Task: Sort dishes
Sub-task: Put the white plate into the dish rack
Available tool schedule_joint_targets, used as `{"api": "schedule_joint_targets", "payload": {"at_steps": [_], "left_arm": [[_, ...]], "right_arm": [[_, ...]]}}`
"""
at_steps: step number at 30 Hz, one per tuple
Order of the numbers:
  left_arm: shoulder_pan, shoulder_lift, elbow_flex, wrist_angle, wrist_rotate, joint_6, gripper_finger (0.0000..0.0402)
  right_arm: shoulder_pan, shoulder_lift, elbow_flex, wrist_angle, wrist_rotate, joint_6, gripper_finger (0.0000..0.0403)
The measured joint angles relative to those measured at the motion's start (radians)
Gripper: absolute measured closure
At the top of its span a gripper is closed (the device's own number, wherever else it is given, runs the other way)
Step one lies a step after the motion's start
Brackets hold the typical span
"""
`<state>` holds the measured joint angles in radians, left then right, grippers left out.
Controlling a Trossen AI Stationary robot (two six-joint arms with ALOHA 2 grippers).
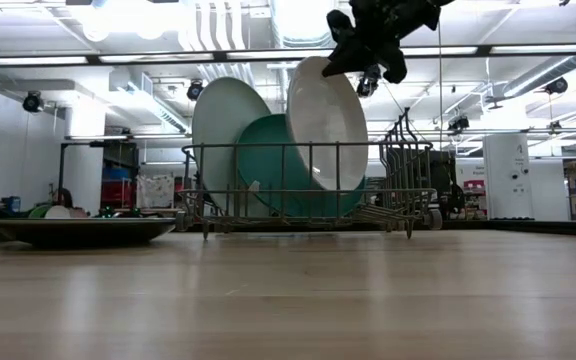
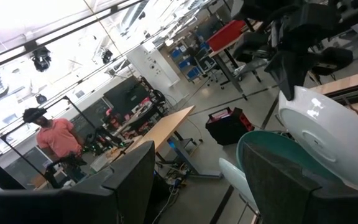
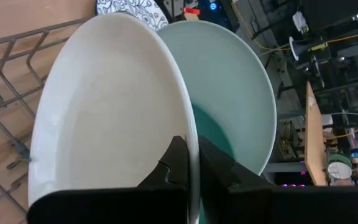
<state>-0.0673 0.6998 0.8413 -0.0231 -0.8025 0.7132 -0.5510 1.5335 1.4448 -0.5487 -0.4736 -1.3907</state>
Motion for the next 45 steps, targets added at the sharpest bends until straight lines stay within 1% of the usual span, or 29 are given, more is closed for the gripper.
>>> {"api": "schedule_joint_targets", "payload": {"at_steps": [10,20,26,29,38,40,43,45], "left_arm": [[0.0,0.008,0.0,0.0,0.0,-0.001,0.0172],[0.0,0.018,0.0,0.0,0.0,-0.001,0.0172],[0.0,0.026,0.0,0.001,0.0,-0.001,0.0172],[0.0,0.028,-0.001,0.001,0.0,-0.001,0.0172],[0.0,0.029,-0.001,0.001,0.0,-0.002,0.0172],[0.0,0.029,-0.001,0.001,0.0,-0.002,0.0172],[0.0,0.029,-0.001,0.001,0.0,-0.008,0.0172],[0.0,0.03,-0.001,0.001,0.0,-0.008,0.0172]], "right_arm": [[0.001,0.004,0.0,-0.013,0.0,0.002,0.037],[0.014,0.005,-0.001,-0.019,0.0,0.009,0.0364],[0.017,0.005,-0.001,-0.021,0.001,0.09,0.0361],[0.017,0.006,-0.002,-0.026,0.001,0.135,0.0347],[0.018,0.008,-0.007,-0.063,0.005,0.142,0.0296],[0.019,0.009,-0.008,-0.062,0.034,0.144,0.0286],[0.022,0.009,-0.008,-0.06,0.124,0.151,0.0273],[0.021,0.009,-0.008,-0.061,0.16,0.168,0.0264]]}}
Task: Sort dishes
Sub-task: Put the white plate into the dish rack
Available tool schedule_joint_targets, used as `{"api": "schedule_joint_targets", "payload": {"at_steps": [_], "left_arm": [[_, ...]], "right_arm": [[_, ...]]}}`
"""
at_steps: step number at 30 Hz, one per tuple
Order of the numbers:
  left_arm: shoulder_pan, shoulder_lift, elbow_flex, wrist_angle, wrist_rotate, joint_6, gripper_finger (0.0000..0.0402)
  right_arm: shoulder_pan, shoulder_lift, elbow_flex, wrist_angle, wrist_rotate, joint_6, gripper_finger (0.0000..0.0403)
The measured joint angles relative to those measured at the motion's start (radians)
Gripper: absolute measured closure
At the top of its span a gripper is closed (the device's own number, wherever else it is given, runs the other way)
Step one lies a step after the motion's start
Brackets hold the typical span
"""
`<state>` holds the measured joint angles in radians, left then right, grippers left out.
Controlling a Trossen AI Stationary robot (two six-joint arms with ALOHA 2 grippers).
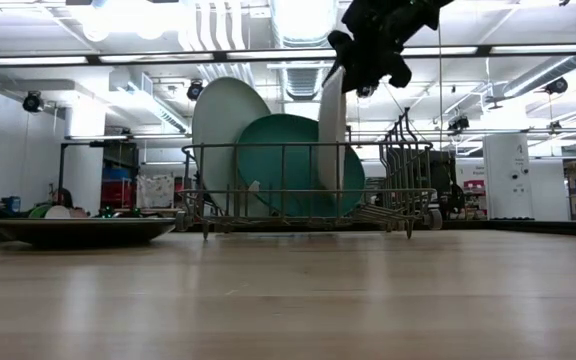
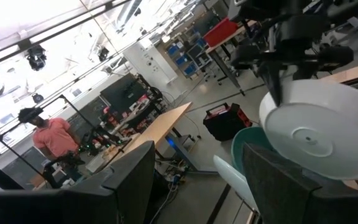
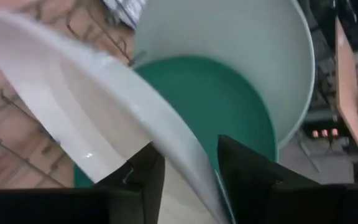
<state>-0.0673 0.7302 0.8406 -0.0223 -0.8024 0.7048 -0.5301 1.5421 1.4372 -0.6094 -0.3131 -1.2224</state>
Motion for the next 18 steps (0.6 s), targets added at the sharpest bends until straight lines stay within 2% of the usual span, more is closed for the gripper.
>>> {"api": "schedule_joint_targets", "payload": {"at_steps": [9,18], "left_arm": [[0.0,0.004,0.0,0.0,0.0,0.0,0.0172],[0.0,0.005,0.0,0.0,0.0,-0.001,0.0172]], "right_arm": [[0.001,-0.008,0.0,-0.021,0.002,0.034,0.0232],[0.026,-0.007,0.0,-0.033,0.003,0.07,0.0228]]}}
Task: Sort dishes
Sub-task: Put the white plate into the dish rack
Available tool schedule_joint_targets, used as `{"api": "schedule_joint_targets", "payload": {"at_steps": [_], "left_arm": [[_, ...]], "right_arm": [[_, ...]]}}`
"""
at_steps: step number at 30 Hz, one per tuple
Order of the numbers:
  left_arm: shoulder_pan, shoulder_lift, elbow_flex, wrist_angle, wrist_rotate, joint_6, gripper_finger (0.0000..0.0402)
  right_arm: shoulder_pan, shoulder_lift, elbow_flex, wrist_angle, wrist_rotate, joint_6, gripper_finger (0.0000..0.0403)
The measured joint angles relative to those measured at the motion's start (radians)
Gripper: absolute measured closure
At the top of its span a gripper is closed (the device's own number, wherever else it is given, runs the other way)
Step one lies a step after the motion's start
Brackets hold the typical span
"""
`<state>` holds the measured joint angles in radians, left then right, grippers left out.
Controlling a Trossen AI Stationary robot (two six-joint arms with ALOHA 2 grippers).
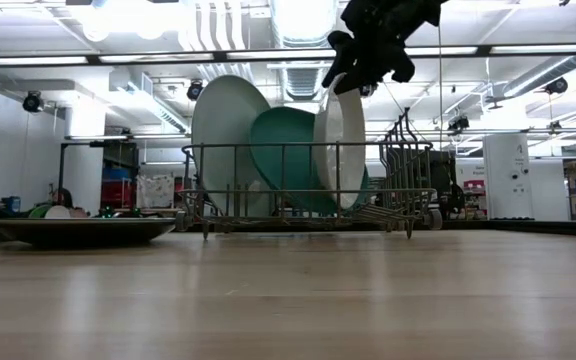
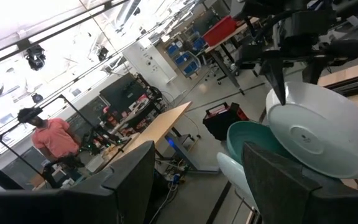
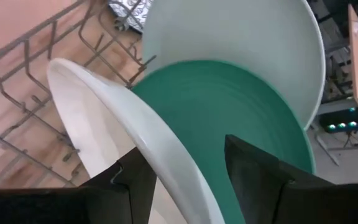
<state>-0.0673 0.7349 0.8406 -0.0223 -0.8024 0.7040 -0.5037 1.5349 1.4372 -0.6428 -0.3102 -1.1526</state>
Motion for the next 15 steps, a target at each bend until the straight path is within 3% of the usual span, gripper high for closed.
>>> {"api": "schedule_joint_targets", "payload": {"at_steps": [6,11,15], "left_arm": [[0.0,0.0,0.0,0.0,0.0,-0.006,0.0172],[0.0,0.0,0.0,0.001,0.0,-0.008,0.0172],[0.0,0.003,0.0,0.001,0.0,-0.008,0.0172]], "right_arm": [[0.053,0.002,0.0,0.002,0.007,0.041,0.022],[0.075,0.0,0.0,0.031,0.141,0.127,0.0206],[0.073,0.0,0.0,0.029,0.168,0.148,0.019]]}}
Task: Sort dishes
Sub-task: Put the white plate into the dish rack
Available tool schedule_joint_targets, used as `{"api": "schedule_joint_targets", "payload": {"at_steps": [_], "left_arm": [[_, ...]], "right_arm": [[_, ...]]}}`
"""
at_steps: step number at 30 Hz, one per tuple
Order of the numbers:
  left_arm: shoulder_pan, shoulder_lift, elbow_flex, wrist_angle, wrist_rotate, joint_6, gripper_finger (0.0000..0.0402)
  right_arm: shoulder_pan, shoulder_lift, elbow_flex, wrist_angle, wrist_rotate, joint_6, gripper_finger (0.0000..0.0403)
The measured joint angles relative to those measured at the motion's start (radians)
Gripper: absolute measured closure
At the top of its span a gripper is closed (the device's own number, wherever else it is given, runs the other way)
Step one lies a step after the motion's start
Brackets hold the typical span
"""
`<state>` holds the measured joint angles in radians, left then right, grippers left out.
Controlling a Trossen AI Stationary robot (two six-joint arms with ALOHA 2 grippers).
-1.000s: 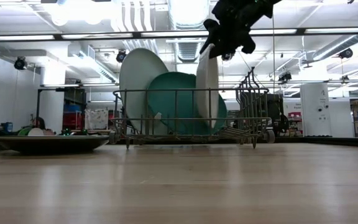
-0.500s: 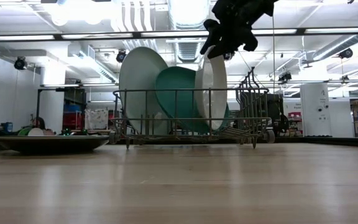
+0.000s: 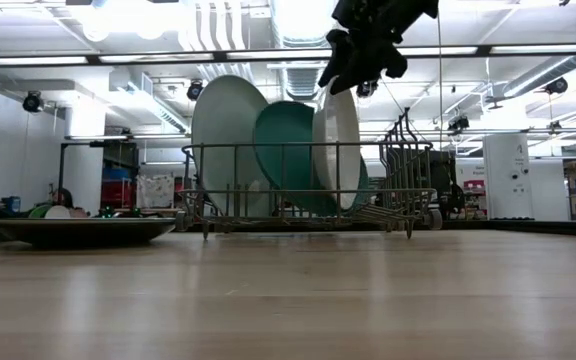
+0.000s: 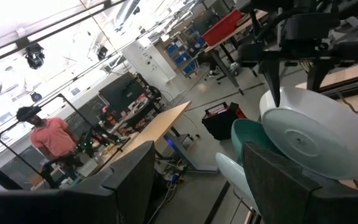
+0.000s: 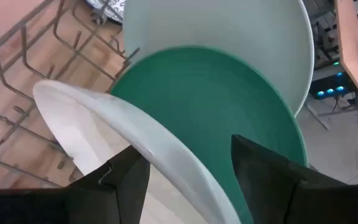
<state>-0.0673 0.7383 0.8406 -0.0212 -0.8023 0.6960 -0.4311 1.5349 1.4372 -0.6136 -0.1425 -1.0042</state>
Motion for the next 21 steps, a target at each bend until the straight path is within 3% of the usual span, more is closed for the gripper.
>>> {"api": "schedule_joint_targets", "payload": {"at_steps": [11,21], "left_arm": [[0.0,0.006,0.0,-0.001,0.0,-0.003,0.0172],[0.0,0.006,0.0,-0.001,0.0,0.0,0.0172]], "right_arm": [[0.012,-0.004,0.0,-0.011,-0.039,0.044,0.0149],[0.09,0.003,0.0,-0.021,-0.063,0.042,0.0145]]}}
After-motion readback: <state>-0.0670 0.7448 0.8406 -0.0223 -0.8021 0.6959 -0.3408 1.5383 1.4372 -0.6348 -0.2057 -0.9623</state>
